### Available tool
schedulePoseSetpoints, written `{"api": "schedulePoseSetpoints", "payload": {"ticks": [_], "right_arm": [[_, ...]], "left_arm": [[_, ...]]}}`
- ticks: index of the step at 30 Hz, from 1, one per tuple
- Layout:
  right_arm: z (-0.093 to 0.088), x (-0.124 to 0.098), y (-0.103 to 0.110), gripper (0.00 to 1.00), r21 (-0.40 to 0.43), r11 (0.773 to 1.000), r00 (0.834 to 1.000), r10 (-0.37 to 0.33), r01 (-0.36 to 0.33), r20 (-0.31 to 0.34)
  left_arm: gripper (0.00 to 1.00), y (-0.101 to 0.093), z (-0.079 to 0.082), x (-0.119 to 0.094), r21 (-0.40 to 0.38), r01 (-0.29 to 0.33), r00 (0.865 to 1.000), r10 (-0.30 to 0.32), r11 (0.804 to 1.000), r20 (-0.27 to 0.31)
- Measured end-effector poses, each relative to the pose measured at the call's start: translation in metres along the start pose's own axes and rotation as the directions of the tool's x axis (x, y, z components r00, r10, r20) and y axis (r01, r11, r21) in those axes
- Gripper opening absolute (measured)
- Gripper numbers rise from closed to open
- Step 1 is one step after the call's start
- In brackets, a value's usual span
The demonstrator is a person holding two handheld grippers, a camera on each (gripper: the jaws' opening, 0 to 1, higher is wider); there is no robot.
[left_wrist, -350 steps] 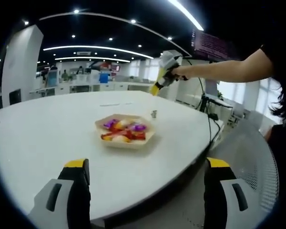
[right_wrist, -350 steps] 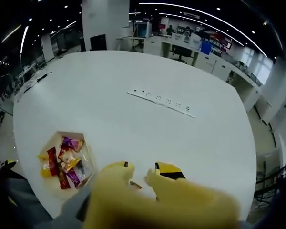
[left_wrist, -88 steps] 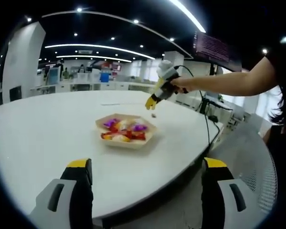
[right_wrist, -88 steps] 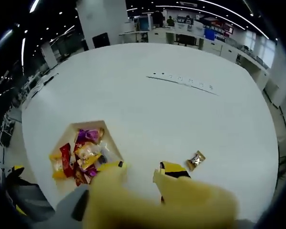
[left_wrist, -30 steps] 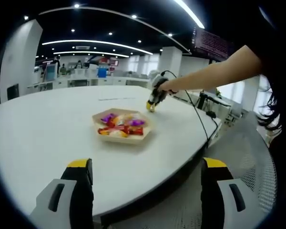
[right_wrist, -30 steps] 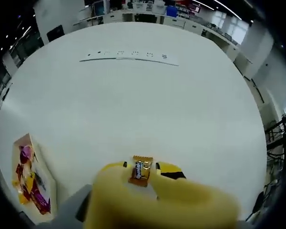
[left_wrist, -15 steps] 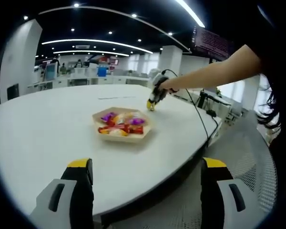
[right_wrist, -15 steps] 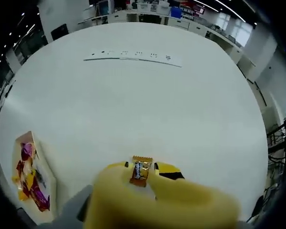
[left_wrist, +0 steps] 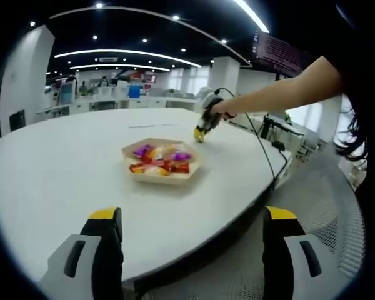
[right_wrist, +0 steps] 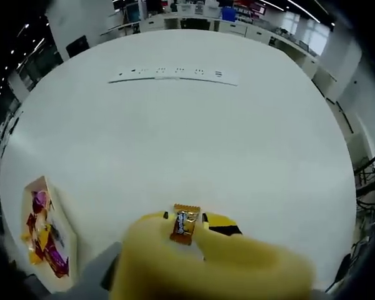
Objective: Place the target food into the container with the food tongs after gripping and lifting it, then release it inside without dropping or visibly crushing the food.
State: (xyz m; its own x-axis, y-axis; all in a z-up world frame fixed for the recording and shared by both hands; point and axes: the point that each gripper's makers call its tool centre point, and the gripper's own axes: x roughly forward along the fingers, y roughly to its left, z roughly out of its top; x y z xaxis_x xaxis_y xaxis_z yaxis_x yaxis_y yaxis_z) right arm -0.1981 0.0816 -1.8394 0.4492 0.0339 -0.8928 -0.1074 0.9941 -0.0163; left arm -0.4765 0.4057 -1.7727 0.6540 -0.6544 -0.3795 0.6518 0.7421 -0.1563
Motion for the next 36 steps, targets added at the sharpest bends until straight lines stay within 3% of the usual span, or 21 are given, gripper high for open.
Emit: {"api": "schedulePoseSetpoints", "payload": {"ticks": [15, 24, 36], "right_arm": [[0.001, -0.012, 0.002, 0.20, 0.011, 1.000, 1.000, 0.019, -0.019, 0.016], [0.011, -0.050, 0.008, 0.20, -0.011, 0.999, 0.995, 0.041, -0.040, 0.086], [0.006, -0.077, 0.020, 0.21, -0.034, 0.997, 0.989, 0.072, -0.068, 0.127]], "left_arm": [[0.90, -0.001, 0.002, 0.000, -0.001, 0.004, 1.000, -0.004, 1.000, 0.008], [0.92, 0.000, 0.005, -0.001, 0.007, -0.005, 1.000, 0.005, 1.000, 0.028], [0.94, 0.001, 0.007, -0.001, 0.000, -0.015, 0.999, 0.015, 1.000, 0.051]]}}
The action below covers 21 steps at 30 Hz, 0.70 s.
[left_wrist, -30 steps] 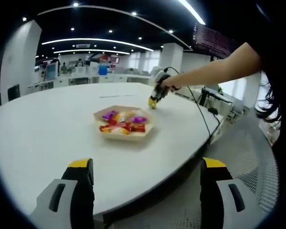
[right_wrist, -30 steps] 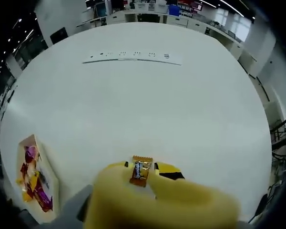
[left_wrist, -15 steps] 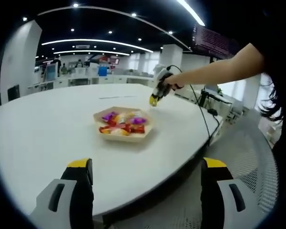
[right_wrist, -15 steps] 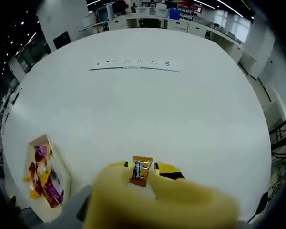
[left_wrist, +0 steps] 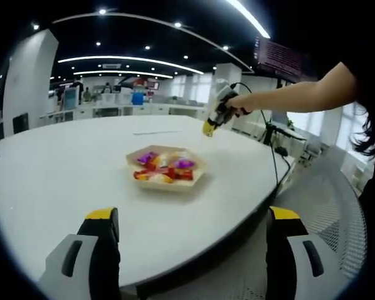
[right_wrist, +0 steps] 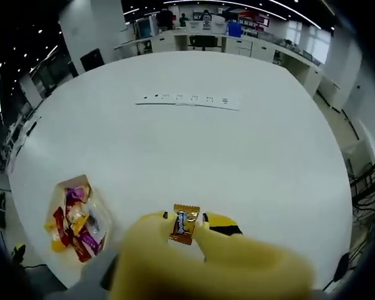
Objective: Place the target food into the container with the food tongs after gripping and lifting it, then release it inside without dropping or visibly crushing the food.
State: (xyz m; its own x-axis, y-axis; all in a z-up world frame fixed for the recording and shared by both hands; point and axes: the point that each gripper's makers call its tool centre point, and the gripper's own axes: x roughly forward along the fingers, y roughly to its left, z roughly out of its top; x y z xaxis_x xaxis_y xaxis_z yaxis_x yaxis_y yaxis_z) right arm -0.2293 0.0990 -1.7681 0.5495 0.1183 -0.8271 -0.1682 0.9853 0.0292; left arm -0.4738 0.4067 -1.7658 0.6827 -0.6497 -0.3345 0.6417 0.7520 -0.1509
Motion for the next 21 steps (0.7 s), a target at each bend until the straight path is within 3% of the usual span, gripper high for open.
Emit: {"api": "schedulePoseSetpoints", "payload": {"ticks": [21], "right_arm": [[0.014, -0.019, 0.058, 0.21, -0.131, 0.991, 0.997, 0.049, -0.040, 0.065]], "left_arm": [[0.93, 0.002, 0.005, -0.003, -0.005, -0.014, 0.999, 0.014, 1.000, 0.040]]}}
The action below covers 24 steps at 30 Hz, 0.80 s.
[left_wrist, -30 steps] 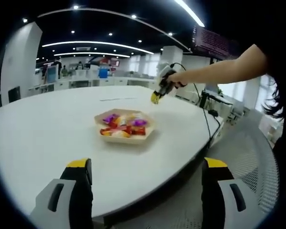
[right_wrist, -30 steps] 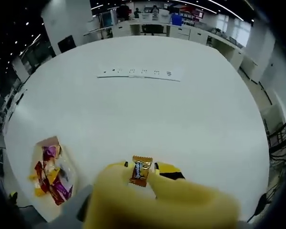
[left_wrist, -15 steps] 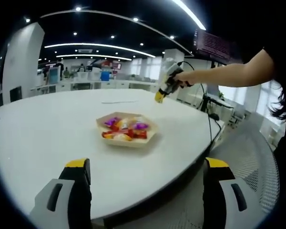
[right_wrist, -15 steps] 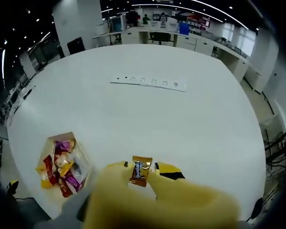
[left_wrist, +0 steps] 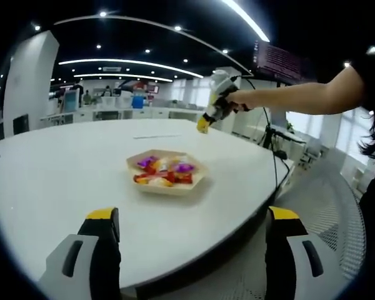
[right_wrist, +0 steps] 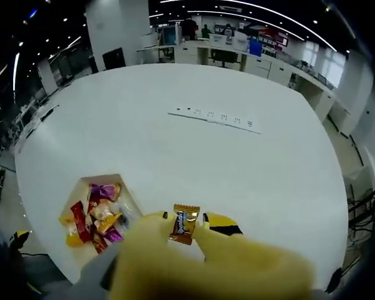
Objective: Place the target food into the container with the food tongs after gripping and lifting it, then release it inside without dropping or visibly crushing the food.
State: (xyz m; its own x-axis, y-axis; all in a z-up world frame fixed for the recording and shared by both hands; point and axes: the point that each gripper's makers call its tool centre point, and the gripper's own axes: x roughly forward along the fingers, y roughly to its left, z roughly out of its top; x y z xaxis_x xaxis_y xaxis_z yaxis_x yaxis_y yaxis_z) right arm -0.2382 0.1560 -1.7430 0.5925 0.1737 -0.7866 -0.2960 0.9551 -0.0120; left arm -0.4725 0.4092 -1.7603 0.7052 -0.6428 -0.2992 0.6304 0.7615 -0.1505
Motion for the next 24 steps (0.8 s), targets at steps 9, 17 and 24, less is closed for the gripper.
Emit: {"api": "schedulePoseSetpoints", "payload": {"ticks": [9, 17, 24], "right_arm": [[0.008, 0.002, 0.039, 0.21, -0.062, 0.997, 0.999, 0.054, -0.054, 0.001], [0.010, 0.005, 0.069, 0.21, -0.118, 0.989, 0.996, 0.094, -0.093, 0.001], [0.014, 0.014, 0.083, 0.21, -0.173, 0.978, 0.994, 0.113, -0.113, -0.008]], "left_arm": [[0.98, -0.003, 0.001, 0.000, 0.018, 0.013, 1.000, -0.013, 1.000, 0.006], [0.99, -0.004, 0.005, -0.001, 0.017, 0.018, 0.999, -0.018, 1.000, 0.029], [0.99, -0.004, 0.004, 0.000, 0.019, 0.022, 0.999, -0.022, 1.000, 0.025]]}}
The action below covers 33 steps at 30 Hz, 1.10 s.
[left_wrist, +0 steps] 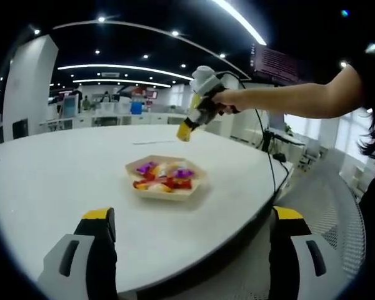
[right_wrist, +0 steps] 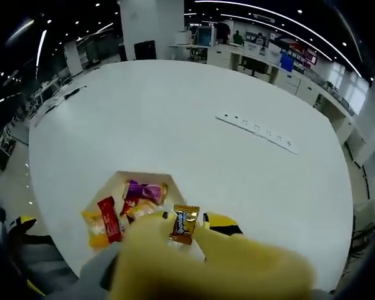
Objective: Place the target food into the container with the food tongs after gripping and lifting it, then release it inside without dropping or visibly crushing the food.
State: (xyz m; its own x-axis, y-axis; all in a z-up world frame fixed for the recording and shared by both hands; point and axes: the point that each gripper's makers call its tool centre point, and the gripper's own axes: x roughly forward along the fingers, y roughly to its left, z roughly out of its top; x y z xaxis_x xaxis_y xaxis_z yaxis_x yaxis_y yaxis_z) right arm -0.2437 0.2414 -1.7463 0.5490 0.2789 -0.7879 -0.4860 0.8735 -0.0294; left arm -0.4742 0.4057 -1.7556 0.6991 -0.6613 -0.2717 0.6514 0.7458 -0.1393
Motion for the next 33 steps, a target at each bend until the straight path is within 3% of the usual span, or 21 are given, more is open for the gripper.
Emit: {"api": "schedulePoseSetpoints", "payload": {"ticks": [20, 28, 31, 33], "right_arm": [[0.007, 0.014, 0.065, 0.21, -0.101, 0.988, 0.993, 0.116, -0.117, -0.020], [0.006, 0.013, 0.073, 0.21, -0.113, 0.985, 0.991, 0.132, -0.134, -0.020], [0.002, 0.013, 0.079, 0.26, -0.105, 0.979, 0.985, 0.171, -0.173, -0.022], [0.007, 0.013, 0.075, 0.28, -0.128, 0.980, 0.988, 0.155, -0.151, 0.019]], "left_arm": [[0.99, -0.003, -0.003, -0.001, -0.004, 0.008, 1.000, -0.008, 1.000, -0.015], [0.97, -0.003, -0.004, 0.000, -0.010, 0.011, 1.000, -0.011, 1.000, -0.023], [0.97, -0.003, -0.004, 0.000, -0.009, 0.011, 1.000, -0.011, 1.000, -0.023], [0.96, -0.003, -0.005, 0.000, -0.010, 0.013, 1.000, -0.013, 1.000, -0.026]]}}
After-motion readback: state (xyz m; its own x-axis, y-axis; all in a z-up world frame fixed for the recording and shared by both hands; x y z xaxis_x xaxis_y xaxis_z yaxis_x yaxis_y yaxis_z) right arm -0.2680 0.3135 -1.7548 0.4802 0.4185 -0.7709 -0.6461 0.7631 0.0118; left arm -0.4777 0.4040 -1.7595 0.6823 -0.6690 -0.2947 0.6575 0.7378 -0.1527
